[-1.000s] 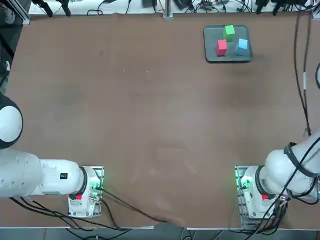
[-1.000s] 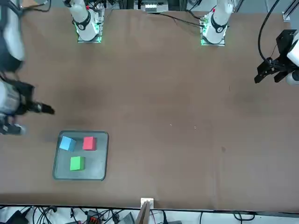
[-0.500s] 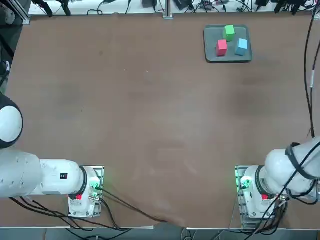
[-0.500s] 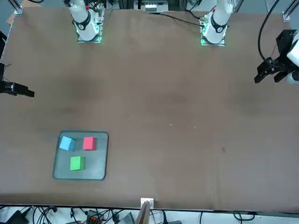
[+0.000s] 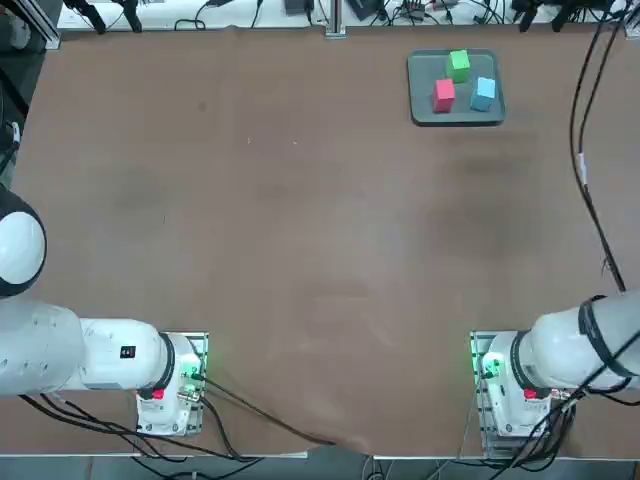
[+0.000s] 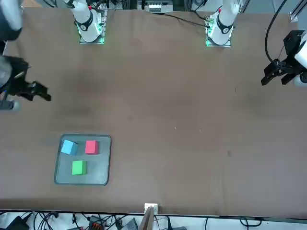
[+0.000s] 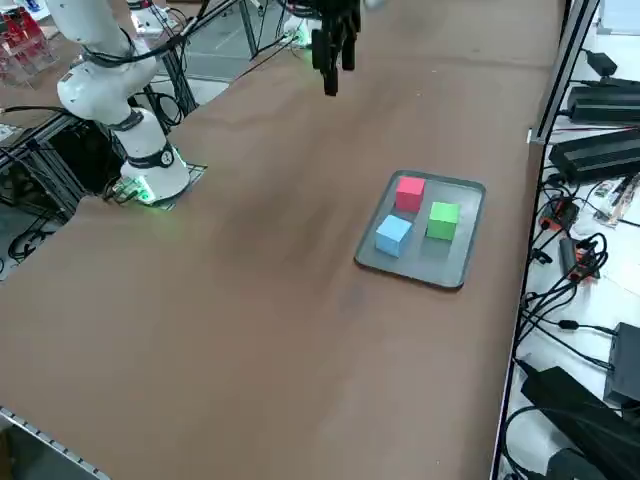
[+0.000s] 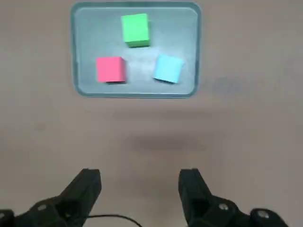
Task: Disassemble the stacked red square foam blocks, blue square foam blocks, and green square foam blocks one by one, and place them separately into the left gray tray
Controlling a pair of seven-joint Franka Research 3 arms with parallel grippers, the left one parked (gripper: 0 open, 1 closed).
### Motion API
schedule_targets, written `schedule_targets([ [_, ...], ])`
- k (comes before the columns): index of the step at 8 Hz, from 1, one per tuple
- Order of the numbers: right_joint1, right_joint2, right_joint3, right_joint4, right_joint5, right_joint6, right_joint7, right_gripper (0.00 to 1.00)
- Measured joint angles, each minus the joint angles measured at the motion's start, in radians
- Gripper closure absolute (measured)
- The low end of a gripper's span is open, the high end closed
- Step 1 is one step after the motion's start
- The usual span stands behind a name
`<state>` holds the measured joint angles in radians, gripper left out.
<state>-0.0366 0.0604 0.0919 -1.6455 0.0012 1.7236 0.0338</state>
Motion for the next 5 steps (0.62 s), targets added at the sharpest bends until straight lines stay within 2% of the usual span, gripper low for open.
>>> schedule_targets([
  [1,0.023,-0.083,0.000,-0.090,-0.001,0.031,0.000,0.00],
  [2,0.032,-0.141,-0.002,-0.144,0.000,0.010,-0.001,0.00],
  [3,0.037,-0.171,-0.018,-0.171,0.001,-0.034,-0.005,0.00],
  [5,0.043,-0.174,-0.075,-0.172,0.005,-0.067,-0.050,0.00],
])
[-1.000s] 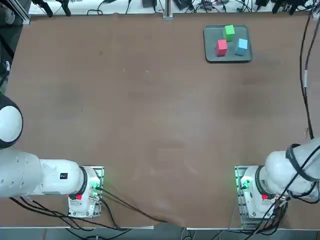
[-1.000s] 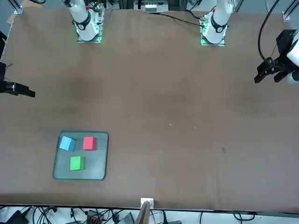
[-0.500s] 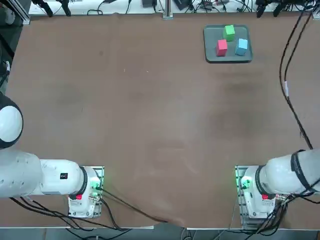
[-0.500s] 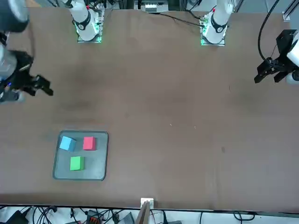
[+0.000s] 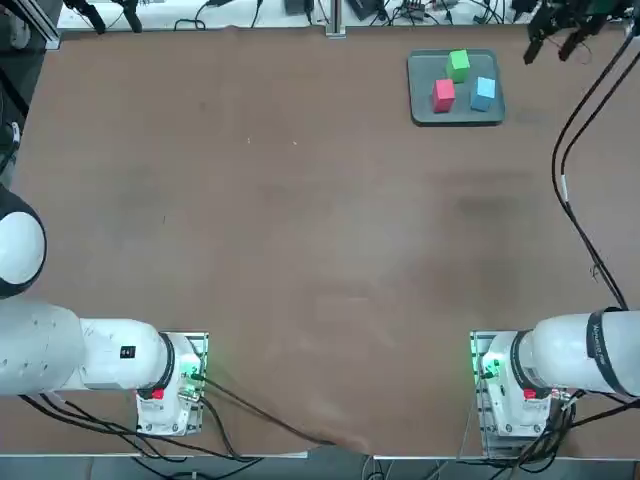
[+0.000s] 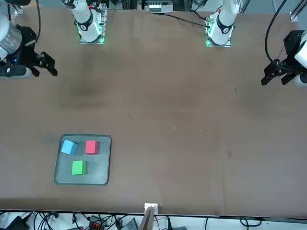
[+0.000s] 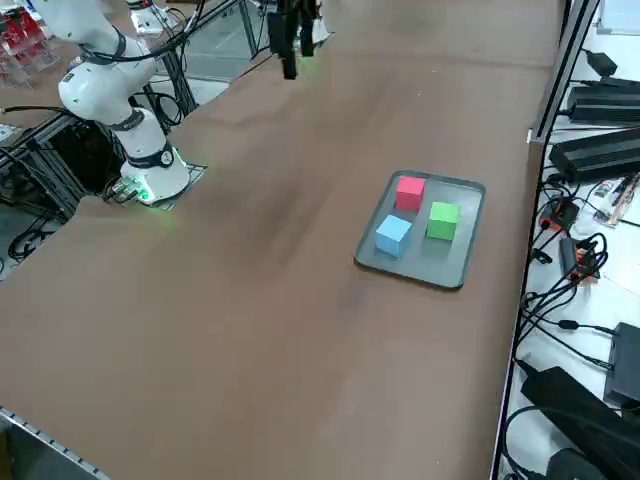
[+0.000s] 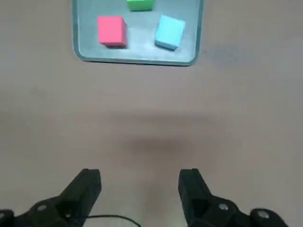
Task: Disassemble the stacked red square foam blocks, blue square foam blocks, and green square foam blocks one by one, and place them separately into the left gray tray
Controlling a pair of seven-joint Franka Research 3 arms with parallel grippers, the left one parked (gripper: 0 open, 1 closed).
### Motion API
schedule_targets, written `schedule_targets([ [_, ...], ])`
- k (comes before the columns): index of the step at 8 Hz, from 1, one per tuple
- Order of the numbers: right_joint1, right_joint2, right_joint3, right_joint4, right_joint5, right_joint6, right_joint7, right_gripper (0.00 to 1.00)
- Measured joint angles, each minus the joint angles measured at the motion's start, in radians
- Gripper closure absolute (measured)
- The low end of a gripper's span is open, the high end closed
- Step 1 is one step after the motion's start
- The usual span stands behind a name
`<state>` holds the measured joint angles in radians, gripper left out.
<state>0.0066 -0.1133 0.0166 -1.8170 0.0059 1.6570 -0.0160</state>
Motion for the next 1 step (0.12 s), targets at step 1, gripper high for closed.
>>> schedule_targets([
  [1,0.000,0.012,-0.007,0.016,0.000,0.000,-0.005,0.00],
])
